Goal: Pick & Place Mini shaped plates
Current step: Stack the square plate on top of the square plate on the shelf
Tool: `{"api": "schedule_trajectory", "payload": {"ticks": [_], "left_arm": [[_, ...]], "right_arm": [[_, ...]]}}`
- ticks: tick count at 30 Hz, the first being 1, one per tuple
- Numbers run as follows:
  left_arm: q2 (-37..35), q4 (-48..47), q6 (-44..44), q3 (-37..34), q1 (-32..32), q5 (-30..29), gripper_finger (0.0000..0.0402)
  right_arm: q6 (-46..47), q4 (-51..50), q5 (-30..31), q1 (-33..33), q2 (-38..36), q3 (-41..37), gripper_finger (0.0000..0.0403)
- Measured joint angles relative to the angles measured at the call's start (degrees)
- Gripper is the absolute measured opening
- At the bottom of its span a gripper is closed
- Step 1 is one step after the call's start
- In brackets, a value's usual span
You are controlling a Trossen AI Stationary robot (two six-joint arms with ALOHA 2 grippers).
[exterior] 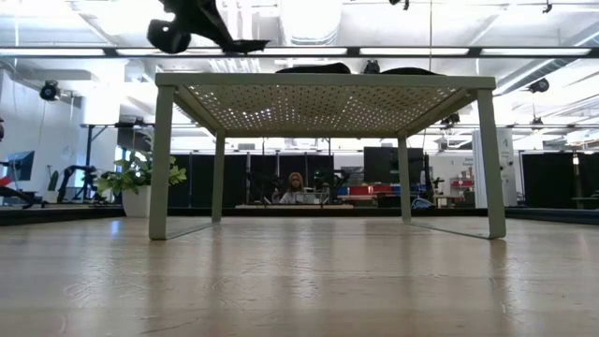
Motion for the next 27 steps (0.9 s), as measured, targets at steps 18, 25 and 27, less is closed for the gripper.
{"api": "schedule_trajectory", "payload": {"ticks": [18, 25, 27], "left_arm": [[8.45, -3.38, -17.26, -1.26, -9.64, 5.29, 0.0], [10.22, -2.17, -17.21, -1.35, -9.6, 6.22, 0.0], [10.18, -0.65, -16.7, -1.38, -9.59, 6.22, 0.0]], "right_arm": [[-2.84, -6.96, -4.85, 0.21, 0.0, 0.0, 0.0107], [-2.84, -6.87, -4.91, 0.21, 0.0, 0.0, 0.01], [-2.84, -6.87, -4.92, 0.19, 0.0, 0.0, 0.01]]}}
